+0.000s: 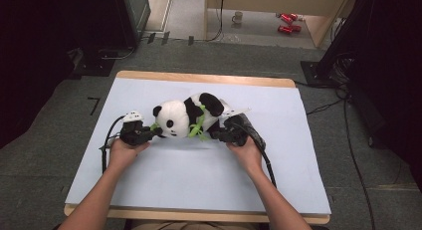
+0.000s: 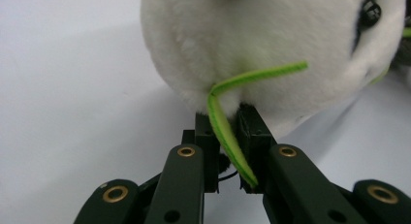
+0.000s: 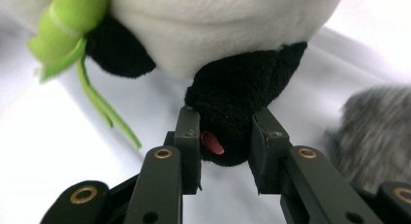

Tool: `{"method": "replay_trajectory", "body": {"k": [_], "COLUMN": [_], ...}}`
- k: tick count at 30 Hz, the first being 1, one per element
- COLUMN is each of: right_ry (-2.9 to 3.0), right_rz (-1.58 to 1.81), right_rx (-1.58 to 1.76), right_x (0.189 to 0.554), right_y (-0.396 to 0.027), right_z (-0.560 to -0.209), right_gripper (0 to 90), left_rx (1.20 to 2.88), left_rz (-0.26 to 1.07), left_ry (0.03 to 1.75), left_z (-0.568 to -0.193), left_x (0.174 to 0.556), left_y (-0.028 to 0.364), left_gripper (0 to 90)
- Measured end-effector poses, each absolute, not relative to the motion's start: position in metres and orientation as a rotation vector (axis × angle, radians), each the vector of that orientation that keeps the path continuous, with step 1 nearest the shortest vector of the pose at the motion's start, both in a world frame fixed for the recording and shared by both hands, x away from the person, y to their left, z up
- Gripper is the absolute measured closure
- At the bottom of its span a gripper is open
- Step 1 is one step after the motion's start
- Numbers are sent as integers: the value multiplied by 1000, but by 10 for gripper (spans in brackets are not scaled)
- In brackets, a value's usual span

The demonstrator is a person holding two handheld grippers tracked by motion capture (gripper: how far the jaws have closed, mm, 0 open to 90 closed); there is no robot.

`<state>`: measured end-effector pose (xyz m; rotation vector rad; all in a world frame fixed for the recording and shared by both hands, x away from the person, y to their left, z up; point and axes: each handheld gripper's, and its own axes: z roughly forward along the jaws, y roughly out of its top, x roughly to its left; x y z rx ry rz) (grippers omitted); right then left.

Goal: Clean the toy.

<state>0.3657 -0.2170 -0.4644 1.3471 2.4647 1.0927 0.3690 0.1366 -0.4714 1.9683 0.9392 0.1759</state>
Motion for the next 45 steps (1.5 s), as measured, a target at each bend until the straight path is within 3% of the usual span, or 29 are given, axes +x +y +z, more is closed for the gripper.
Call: {"method": "replay_trajectory", "body": {"k": [7,15,21,27,38,45], "right_ry": [2567,2499,2404,2302,2225,2170], "right_rz": [1049,1202,1265,1336,1321,1314], "right_rx": [1368,1261,1256,1310,1336,1410], "right_x": [337,341,347,350,350,352], "right_y": [-231,-247,-264,-288,-321,-344], "right_z": [-453,-442,-438,-436,-442,-446], "right_gripper": [628,489,475,470,424,423], "left_rx": [2056,1972,1897,1882,1932,1968], "left_rz": [117,191,297,259,229,220], "left_ry": [857,885,894,924,946,951], "left_z": [-470,-474,-475,-472,-470,-470], "left_x": [358,365,374,380,381,380], "left_y": [134,139,142,142,146,154], "left_gripper": [788,613,523,523,411,391]}}
